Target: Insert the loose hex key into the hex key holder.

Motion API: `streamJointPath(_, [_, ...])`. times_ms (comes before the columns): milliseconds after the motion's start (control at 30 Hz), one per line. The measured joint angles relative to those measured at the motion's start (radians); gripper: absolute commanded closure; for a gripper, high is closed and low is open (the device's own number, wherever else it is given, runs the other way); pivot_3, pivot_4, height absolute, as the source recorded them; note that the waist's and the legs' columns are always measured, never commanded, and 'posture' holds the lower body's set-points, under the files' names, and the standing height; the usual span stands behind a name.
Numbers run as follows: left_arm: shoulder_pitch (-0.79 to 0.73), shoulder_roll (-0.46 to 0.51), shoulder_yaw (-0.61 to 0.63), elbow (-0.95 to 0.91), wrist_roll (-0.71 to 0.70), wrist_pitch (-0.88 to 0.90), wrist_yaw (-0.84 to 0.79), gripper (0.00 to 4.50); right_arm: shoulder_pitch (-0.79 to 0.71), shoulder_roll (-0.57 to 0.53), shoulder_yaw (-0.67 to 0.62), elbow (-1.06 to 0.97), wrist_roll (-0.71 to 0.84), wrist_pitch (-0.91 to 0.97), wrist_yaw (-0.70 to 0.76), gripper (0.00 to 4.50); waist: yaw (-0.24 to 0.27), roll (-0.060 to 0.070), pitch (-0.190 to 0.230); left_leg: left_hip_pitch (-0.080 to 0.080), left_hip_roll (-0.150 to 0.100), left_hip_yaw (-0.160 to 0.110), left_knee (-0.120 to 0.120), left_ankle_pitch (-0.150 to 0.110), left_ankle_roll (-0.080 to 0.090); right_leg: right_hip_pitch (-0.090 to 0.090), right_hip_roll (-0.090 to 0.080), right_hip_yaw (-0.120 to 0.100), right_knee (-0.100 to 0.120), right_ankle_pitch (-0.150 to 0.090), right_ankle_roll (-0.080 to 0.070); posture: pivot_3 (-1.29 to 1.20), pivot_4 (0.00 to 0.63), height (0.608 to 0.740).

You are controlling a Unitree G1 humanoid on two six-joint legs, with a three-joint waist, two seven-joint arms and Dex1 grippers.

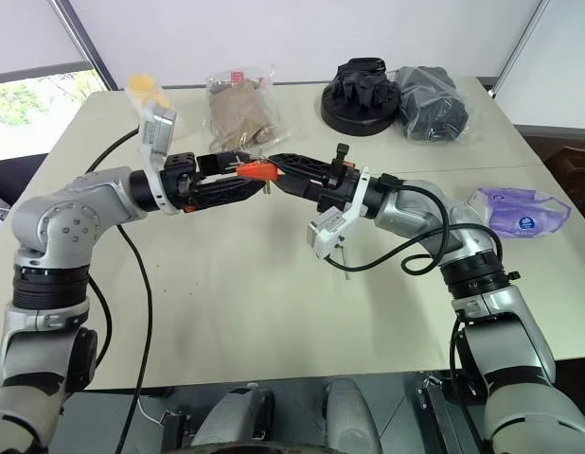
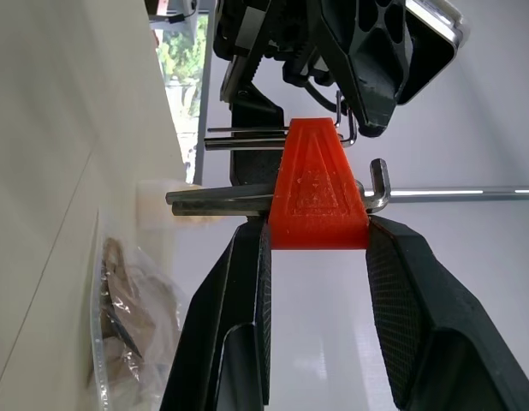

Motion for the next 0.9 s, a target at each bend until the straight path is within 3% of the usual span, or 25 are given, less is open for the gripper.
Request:
streamJointPath(233, [0.0, -0.007, -0.009, -0.009, 0.009, -0.005, -0.008, 4.47, 0.016, 0.002, 0.0, -0.01, 0.004, 0.018, 0.015, 3.51, 0.0, 0.0, 0.0, 0.0, 0.0, 0.0, 0.0, 0.0, 0.0, 0.0, 0.0, 0.0, 0.0, 0.0, 0.0, 0.0, 0.15, 0.74])
streamJointPath(767, [0.0, -0.009, -0.013, -0.013, 0.029, -0.012, -0.008, 4.47, 0.024, 0.003, 0.011, -0.012, 0.049, 0.043, 0.046, 3.51, 0.0, 0.0, 0.0, 0.0, 0.0, 0.0, 0.0, 0.0, 0.0, 0.0, 0.0, 0.0, 0.0, 0.0, 0.0, 0.0, 0.15, 0.74])
streamJointPath(900, [0.0, -0.011, -0.012, -0.007, 0.033, -0.017, -0.001, 4.5, 0.026, 0.004, 0.014, -0.028, 0.06, 0.056, 0.047, 1.61, 0.0, 0.0, 0.0, 0.0, 0.0, 0.0, 0.0, 0.0, 0.0, 0.0, 0.0, 0.0, 0.0, 0.0, 0.0, 0.0, 0.15, 0.74])
